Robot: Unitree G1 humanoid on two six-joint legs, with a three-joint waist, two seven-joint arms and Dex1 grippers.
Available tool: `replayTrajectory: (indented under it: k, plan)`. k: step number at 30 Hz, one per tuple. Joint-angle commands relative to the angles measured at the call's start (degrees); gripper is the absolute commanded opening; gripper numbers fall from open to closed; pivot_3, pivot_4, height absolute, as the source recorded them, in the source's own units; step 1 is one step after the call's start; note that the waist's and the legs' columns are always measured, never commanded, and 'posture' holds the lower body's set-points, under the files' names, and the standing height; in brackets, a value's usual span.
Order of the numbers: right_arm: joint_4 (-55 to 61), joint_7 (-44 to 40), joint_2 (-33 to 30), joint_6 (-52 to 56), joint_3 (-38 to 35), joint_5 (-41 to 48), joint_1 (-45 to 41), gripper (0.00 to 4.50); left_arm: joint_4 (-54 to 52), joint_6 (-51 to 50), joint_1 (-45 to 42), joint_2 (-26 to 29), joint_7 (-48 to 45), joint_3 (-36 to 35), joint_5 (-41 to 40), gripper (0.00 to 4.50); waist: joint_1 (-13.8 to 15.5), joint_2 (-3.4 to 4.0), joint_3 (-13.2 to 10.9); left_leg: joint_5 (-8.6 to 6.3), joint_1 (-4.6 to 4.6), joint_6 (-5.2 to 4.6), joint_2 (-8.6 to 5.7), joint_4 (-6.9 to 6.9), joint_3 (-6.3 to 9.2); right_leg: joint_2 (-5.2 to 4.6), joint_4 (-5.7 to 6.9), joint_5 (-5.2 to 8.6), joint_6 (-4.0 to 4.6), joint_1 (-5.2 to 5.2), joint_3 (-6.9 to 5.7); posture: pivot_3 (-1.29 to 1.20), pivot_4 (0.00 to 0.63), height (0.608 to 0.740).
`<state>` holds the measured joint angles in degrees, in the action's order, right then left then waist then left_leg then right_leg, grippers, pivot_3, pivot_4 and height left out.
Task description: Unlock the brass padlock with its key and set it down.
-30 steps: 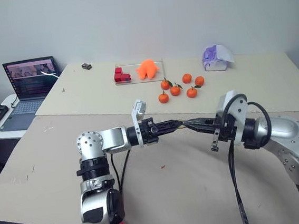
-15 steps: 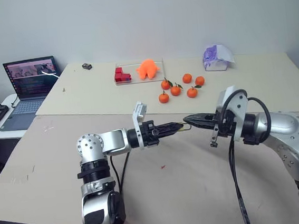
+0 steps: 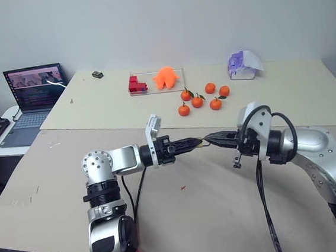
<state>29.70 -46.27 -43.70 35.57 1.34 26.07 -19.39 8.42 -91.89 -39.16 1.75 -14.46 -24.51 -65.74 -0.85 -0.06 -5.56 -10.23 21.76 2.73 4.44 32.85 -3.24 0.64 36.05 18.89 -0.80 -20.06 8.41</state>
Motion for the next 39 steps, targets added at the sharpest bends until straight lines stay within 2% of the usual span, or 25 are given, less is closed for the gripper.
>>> replayTrajectory:
  k: [1,12,24,30,36,39]
  plan:
    - [0.1,-0.8,0.3,-2.6,-0.2,-0.6,-0.5,0.06,-2.0,-0.6,-1.3,0.9,0.0,-0.7,-2.9,0.07,0.0,0.0,0.0,0.0,0.0,0.0,0.0,-0.01,0.0,0.0,0.0,0.0,0.0,0.0,0.0,0.0,0.15,0.723]
    - [-2.1,-1.6,1.5,-5.0,0.8,-2.4,-0.7,0.06,-2.8,-0.5,-1.5,-0.3,4.5,-1.5,-6.9,0.07,0.0,0.0,0.0,0.0,0.01,0.01,0.0,0.0,0.0,0.0,0.0,-0.01,0.02,0.0,0.0,0.0,0.15,0.723]
    - [-9.8,-3.4,3.3,-11.1,2.5,-6.3,-4.2,0.06,-6.3,1.0,3.5,0.6,12.8,-1.8,-15.5,0.07,0.1,0.0,0.0,0.03,-0.04,0.05,0.0,0.03,0.01,0.0,0.01,-0.04,0.07,0.03,0.01,0.0,0.15,0.723]
    - [-10.8,-4.9,2.1,-11.8,1.5,-7.1,-4.9,0.06,-7.8,2.2,5.6,4.9,13.1,1.0,-16.5,0.07,0.1,0.01,0.0,0.07,-0.06,0.11,0.01,0.02,0.0,0.0,0.01,-0.04,0.08,0.02,0.02,0.0,0.15,0.723]
    - [-7.3,-8.7,-2.5,-7.9,-1.1,-3.5,-3.7,0.06,-6.0,2.7,4.9,11.2,10.0,3.0,-16.2,0.07,0.1,0.01,0.0,0.13,-0.08,0.22,0.0,-0.02,0.0,-0.01,0.0,-0.04,0.08,0.03,0.01,0.0,0.15,0.723]
    - [-3.7,-11.0,-5.3,-4.2,-2.7,0.4,-2.3,0.76,-4.7,1.9,4.4,15.6,6.8,4.2,-15.0,0.07,0.1,0.0,0.0,0.13,-0.07,0.22,0.0,-0.03,0.01,-0.01,0.0,-0.04,0.07,0.02,-0.01,0.0,0.15,0.723]
